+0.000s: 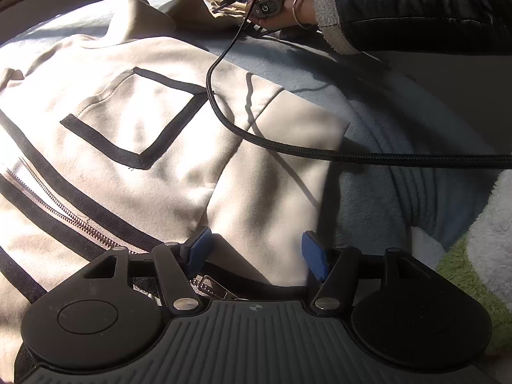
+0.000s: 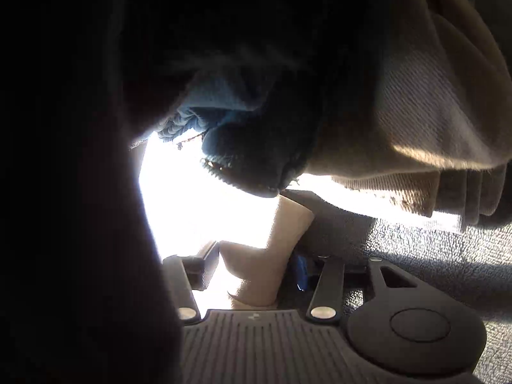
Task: Fold clothes
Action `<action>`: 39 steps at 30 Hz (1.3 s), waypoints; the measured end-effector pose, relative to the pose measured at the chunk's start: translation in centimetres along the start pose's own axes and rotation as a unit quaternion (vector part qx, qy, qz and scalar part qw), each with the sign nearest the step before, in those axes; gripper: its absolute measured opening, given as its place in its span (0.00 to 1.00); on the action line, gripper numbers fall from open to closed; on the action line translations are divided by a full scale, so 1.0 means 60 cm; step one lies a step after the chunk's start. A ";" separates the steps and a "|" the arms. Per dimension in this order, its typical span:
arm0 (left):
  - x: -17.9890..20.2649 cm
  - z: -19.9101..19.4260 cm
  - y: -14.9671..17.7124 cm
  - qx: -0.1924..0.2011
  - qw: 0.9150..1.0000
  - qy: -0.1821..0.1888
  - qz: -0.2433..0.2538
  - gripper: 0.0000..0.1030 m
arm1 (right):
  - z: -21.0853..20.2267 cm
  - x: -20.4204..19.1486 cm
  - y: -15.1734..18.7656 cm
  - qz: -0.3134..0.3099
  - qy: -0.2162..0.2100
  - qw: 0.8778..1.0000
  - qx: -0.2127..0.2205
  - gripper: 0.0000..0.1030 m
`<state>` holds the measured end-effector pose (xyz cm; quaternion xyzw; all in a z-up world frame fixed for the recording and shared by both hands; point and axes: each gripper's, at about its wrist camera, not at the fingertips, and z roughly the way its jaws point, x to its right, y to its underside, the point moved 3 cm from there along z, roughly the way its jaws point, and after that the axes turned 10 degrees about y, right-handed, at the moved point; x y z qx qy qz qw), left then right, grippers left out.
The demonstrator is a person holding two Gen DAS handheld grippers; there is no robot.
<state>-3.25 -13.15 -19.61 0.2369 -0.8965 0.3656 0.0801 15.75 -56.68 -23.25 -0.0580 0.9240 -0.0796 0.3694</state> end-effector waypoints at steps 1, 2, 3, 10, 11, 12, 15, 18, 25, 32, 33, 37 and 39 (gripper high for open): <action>0.001 0.000 0.001 0.000 1.000 -0.002 0.001 0.61 | 0.006 -0.001 0.001 0.010 -0.002 1.000 0.002 0.49; 0.002 0.001 0.001 0.000 1.000 -0.004 0.002 0.61 | 0.012 -0.003 0.003 0.017 -0.002 1.000 0.005 0.48; 0.003 0.001 0.002 0.000 1.000 -0.005 0.002 0.61 | 0.015 -0.009 0.006 0.015 -0.004 1.000 0.008 0.48; 0.005 0.005 0.005 0.002 1.000 -0.013 0.007 0.61 | 0.004 -0.096 0.063 -0.124 -0.038 0.991 0.027 0.07; 0.006 0.005 0.005 0.002 1.000 -0.014 0.007 0.61 | -0.002 -0.115 0.074 -0.154 -0.044 0.987 0.035 0.07; 0.006 0.006 0.005 0.002 1.000 -0.014 0.008 0.61 | -0.019 -0.149 0.092 -0.205 -0.050 0.976 0.054 0.06; 0.007 0.006 0.006 0.003 1.000 -0.016 0.010 0.61 | -0.071 -0.249 0.143 -0.351 -0.070 0.927 0.112 0.06; 0.005 0.003 0.006 0.005 1.000 -0.016 0.010 0.61 | -0.130 -0.330 0.159 -0.425 -0.087 0.882 0.184 0.05; 0.003 0.000 0.005 0.006 1.000 -0.014 0.009 0.61 | -0.163 -0.407 0.116 -0.439 -0.038 0.855 0.276 0.05; 0.001 0.000 0.003 0.004 1.000 -0.014 0.009 0.61 | -0.151 -0.391 0.068 -0.372 0.007 0.880 0.296 0.05; 0.002 0.001 0.003 0.003 1.000 -0.015 0.010 0.61 | -0.151 -0.384 0.058 -0.362 0.007 0.884 0.296 0.05; 0.003 0.003 0.003 0.001 1.000 -0.015 0.011 0.61 | -0.193 -0.333 -0.033 -0.333 -0.002 0.894 0.299 0.05; 0.003 0.003 0.003 0.001 1.000 -0.015 0.011 0.61 | -0.226 -0.322 -0.033 -0.329 -0.020 0.896 0.296 0.05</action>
